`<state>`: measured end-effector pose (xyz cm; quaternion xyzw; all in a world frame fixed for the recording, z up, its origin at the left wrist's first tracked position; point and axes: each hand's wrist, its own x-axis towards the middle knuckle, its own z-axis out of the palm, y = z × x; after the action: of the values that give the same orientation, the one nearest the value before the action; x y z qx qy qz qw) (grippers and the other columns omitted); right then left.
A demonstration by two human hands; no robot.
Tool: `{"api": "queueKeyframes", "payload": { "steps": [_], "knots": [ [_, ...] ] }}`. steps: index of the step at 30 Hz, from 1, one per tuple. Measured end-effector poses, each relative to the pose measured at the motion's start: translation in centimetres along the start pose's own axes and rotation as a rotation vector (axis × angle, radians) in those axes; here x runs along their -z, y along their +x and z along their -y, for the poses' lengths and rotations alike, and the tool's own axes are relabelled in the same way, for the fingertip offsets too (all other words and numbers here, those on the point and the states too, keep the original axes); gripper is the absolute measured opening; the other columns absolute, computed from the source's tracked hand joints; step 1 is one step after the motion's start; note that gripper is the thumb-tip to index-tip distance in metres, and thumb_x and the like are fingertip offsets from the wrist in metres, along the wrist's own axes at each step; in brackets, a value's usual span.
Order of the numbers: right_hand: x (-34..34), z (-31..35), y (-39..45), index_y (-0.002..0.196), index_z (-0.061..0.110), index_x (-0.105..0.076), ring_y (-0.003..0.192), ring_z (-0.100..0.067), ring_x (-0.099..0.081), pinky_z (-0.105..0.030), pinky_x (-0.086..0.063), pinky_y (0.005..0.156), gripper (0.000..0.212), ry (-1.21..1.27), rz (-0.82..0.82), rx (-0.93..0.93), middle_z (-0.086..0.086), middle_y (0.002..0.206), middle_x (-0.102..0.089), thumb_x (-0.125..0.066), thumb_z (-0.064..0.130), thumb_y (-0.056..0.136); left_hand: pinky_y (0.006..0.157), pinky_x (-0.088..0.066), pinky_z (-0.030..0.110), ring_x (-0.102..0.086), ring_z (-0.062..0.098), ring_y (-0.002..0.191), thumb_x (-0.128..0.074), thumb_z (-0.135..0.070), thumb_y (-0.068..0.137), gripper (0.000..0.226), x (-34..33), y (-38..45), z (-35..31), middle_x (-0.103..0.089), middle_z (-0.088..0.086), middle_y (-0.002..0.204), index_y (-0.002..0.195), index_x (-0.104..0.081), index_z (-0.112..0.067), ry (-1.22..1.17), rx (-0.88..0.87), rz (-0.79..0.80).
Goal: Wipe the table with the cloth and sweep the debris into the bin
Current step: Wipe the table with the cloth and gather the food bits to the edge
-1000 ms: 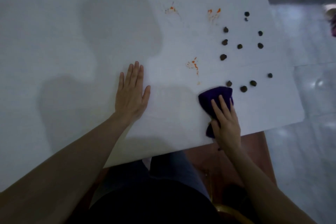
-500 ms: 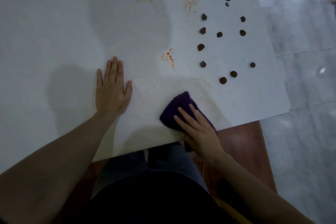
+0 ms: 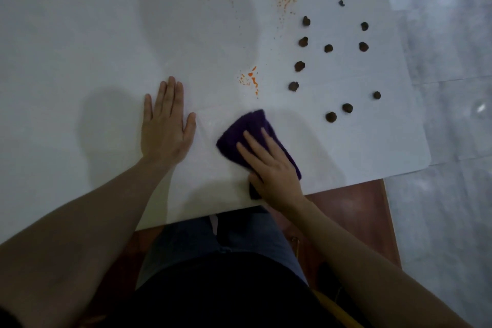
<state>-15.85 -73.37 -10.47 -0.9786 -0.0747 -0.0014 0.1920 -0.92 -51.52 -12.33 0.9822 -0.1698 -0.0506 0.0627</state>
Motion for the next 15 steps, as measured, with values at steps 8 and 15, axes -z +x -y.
{"api": "queueKeyframes", "payload": {
  "steps": [8,15],
  "knots": [
    [3.4,-6.7,-2.8,0.145,0.017,-0.045,0.147,-0.031,-0.023,-0.048,-0.030,0.116,0.054,0.021,-0.021,-0.140,-0.004,0.155,-0.034,-0.048,0.020,0.091,0.124,-0.004,0.047,-0.005,0.020,0.153,-0.024,-0.042,0.099,0.069,-0.1,0.4,0.1,-0.008,0.007,0.166,0.158,-0.010,-0.010,-0.009,0.002,0.000],
    [0.8,-1.3,2.4,0.142,0.017,-0.049,0.146,-0.032,-0.025,-0.042,-0.029,0.117,0.053,0.037,-0.072,-0.143,-0.004,0.153,-0.038,-0.049,0.019,0.089,0.124,-0.003,0.045,-0.006,0.020,0.153,-0.021,-0.043,0.099,0.068,0.0,0.2,0.1,-0.007,0.007,0.166,0.158,-0.008,-0.011,-0.007,0.003,0.012]
  ]
}}
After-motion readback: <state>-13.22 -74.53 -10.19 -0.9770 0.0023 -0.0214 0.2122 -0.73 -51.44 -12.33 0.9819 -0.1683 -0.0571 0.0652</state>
